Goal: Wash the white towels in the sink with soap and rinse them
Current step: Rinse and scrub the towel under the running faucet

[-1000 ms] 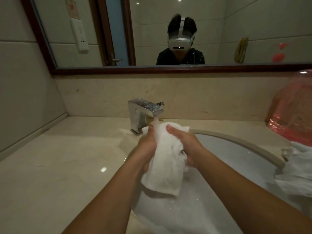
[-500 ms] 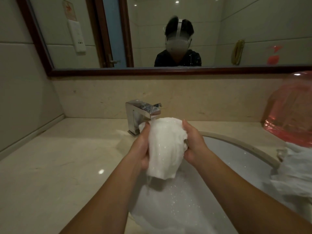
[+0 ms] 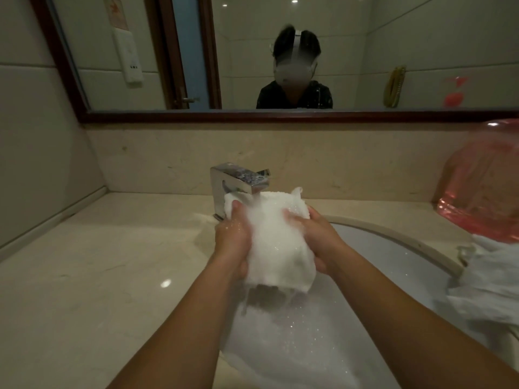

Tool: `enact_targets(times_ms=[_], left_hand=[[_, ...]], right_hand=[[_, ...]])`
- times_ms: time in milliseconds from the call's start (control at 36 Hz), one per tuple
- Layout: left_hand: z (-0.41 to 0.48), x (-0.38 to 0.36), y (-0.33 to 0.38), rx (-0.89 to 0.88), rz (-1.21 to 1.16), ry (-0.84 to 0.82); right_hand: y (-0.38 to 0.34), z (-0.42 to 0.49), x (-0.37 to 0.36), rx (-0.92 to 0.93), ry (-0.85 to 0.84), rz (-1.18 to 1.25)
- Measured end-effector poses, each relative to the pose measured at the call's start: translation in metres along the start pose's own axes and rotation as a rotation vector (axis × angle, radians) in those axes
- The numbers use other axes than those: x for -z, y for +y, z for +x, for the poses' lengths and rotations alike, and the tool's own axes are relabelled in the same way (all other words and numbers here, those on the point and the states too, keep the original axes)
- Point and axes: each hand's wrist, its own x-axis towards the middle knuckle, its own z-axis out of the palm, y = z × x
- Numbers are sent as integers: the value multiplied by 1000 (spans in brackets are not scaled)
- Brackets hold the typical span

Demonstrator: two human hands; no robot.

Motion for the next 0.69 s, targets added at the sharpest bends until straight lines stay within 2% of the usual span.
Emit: enact_targets(times_ms=[139,306,389,472,528,611,694], left_hand=[[0,-3,2,-57,93,96],[0,0,6,-147,201,131],[-5,0,2,-188,194,120],[-12,-3,2,-247,173,94],[-18,-4,1,-277,232,46],[-21,-3,-6,-320,314,-48],[-24,-2,-7,-284,358,-87]], right_hand=[[11,1,-26,188,195,-251],[14,-10,-42,277,210,-433],[15,-9,-36,177,226,-264],[16,-4,-29,-151,164,93],[19,-1,-22,-259,79,195],[18,0,-10,-236,86,163],[2,0,-4,4,284,-27]])
